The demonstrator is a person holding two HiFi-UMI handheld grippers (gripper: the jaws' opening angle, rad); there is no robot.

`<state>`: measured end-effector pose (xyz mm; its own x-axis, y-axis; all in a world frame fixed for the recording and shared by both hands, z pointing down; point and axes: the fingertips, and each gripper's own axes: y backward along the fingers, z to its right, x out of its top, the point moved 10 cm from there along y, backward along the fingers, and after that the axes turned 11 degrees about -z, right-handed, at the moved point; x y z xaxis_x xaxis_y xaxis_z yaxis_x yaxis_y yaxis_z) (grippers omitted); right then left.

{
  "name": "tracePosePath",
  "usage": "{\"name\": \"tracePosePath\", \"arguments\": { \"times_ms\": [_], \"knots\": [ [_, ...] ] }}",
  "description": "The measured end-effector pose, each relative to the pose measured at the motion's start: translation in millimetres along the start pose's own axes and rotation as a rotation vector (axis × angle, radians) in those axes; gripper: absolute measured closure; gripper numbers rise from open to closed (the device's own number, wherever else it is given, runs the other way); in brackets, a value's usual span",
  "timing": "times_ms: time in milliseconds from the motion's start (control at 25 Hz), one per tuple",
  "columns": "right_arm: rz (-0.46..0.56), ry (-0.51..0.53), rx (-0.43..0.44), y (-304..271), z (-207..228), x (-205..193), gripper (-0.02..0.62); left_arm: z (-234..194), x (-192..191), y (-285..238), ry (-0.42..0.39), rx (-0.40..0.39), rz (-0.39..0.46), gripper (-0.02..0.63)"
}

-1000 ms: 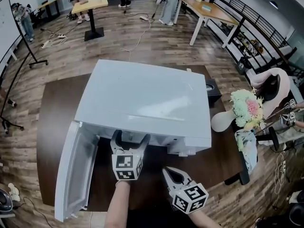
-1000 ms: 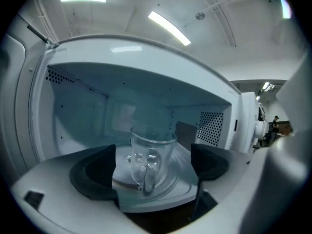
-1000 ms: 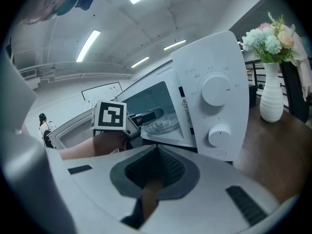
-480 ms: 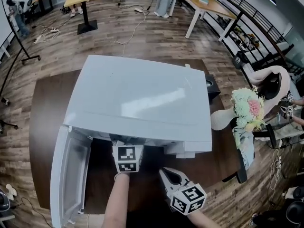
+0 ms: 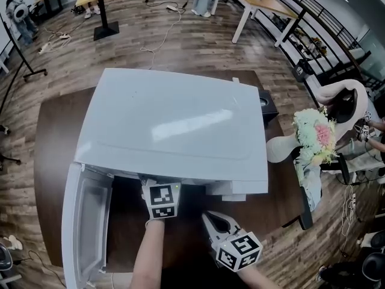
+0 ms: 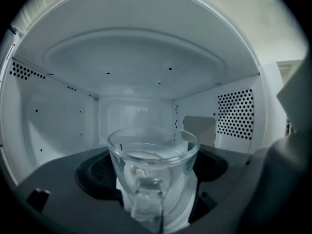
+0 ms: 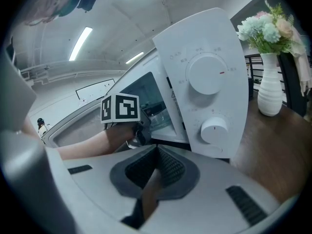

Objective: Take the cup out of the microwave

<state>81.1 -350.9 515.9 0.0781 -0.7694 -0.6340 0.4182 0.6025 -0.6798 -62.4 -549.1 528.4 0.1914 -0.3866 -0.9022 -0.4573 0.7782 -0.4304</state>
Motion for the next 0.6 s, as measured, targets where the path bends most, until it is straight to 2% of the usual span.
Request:
{"name": "tracePosePath", "arguments": {
  "times_ms": [80,400,600],
  "knots": [
    [0.0,0.003,0.003,-0.5,0.1,1.4,0.6,-0.6,0.4,0.4,-0.001,-0.002,-0.001,0.206],
    [-0.001,0.011,0.005,-0.8,-0.4,2.0,0.6,-1.1,-0.4,1.3,-0.009,-0.02,-0.004,0.209],
    [0.009,0.008,-0.008,2.6,1.1,2.1,0.6,-2.8,1.5,5.3,0.019,-0.026,0.013,0.21]
  ]
}}
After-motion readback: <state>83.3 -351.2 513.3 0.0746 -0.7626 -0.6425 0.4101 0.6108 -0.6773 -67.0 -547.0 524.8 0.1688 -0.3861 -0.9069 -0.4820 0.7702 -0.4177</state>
